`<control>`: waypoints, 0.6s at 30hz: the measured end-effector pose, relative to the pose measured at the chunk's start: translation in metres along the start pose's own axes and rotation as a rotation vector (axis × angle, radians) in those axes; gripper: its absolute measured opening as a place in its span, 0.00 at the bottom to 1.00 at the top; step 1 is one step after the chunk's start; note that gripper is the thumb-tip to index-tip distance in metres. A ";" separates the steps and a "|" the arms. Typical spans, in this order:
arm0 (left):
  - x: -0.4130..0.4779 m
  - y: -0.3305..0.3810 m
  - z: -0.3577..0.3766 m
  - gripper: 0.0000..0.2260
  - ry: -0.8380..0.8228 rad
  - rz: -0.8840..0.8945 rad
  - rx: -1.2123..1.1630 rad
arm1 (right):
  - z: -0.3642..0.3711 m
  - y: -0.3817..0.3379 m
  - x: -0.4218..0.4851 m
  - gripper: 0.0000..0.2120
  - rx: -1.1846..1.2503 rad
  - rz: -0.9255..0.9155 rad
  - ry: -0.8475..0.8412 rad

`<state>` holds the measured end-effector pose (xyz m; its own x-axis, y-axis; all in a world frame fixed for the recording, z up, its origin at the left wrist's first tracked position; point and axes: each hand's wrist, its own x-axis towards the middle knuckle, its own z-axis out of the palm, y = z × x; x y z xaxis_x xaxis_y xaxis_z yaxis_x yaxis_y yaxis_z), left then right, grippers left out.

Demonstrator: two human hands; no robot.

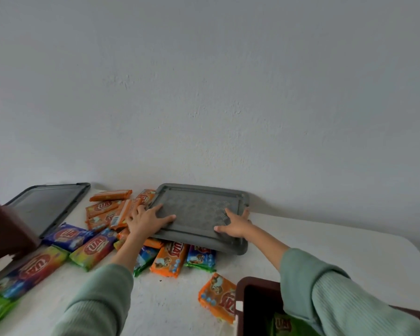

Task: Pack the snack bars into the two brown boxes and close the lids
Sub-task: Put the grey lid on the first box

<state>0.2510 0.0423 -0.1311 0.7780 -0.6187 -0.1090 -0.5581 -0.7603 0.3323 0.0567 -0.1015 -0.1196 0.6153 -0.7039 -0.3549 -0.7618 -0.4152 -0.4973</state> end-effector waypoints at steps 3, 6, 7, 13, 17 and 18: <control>-0.006 0.006 -0.008 0.38 0.005 -0.040 -0.053 | -0.002 -0.002 0.002 0.42 0.064 0.005 0.009; -0.015 0.013 -0.013 0.39 -0.001 -0.054 -0.109 | -0.012 -0.003 -0.007 0.41 0.086 -0.001 0.070; -0.018 0.016 -0.017 0.40 -0.003 -0.055 -0.128 | -0.017 -0.003 -0.013 0.40 0.087 -0.013 0.102; -0.062 0.043 -0.069 0.40 0.064 0.012 -0.125 | -0.064 0.000 -0.079 0.38 0.103 -0.104 0.258; -0.113 0.074 -0.095 0.39 0.085 0.114 -0.139 | -0.102 0.017 -0.153 0.35 0.063 -0.135 0.338; -0.130 0.082 -0.098 0.38 0.097 0.141 -0.143 | -0.110 0.024 -0.173 0.33 0.060 -0.133 0.357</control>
<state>0.1326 0.0795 0.0022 0.7232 -0.6897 0.0368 -0.6222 -0.6275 0.4680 -0.0902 -0.0525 0.0170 0.5908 -0.8068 0.0089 -0.6602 -0.4897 -0.5695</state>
